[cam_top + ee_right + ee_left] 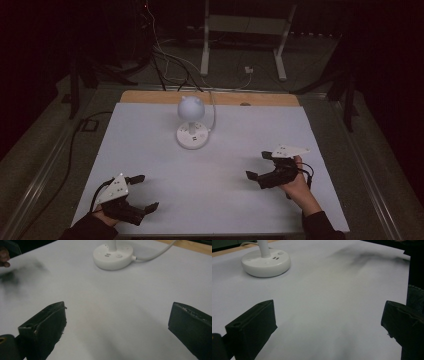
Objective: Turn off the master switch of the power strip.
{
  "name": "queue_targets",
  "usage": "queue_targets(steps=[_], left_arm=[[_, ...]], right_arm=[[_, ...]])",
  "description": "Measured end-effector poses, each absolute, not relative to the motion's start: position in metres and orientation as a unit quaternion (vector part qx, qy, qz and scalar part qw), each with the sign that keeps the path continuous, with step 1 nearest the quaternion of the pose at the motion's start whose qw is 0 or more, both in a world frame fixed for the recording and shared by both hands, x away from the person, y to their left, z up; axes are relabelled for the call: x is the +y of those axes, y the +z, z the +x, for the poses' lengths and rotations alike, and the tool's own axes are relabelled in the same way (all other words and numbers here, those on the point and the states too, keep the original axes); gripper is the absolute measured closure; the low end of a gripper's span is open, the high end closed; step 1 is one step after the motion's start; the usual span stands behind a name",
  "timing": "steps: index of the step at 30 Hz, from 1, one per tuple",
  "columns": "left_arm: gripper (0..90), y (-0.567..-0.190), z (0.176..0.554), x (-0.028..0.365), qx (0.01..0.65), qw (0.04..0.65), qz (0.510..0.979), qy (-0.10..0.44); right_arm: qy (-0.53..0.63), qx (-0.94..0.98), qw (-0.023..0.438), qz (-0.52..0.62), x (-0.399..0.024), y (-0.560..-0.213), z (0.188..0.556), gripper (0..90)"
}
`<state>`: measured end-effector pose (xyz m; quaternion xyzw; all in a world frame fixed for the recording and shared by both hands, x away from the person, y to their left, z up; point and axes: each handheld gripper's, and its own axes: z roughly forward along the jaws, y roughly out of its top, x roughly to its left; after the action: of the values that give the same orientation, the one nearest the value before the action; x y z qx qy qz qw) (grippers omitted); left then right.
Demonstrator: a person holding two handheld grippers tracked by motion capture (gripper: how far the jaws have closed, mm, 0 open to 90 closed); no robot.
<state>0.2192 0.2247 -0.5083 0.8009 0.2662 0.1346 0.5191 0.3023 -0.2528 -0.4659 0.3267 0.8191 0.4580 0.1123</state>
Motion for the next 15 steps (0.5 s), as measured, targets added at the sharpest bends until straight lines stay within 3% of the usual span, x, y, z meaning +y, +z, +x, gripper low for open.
queue_targets(steps=[15], left_arm=[[0.3, -0.508, 0.218, 0.225, 0.263, 0.519, 0.802, 0.135]], right_arm=[[0.423, 0.83, 0.125, 0.342, -0.284, -0.493, 0.276, 1.0]])
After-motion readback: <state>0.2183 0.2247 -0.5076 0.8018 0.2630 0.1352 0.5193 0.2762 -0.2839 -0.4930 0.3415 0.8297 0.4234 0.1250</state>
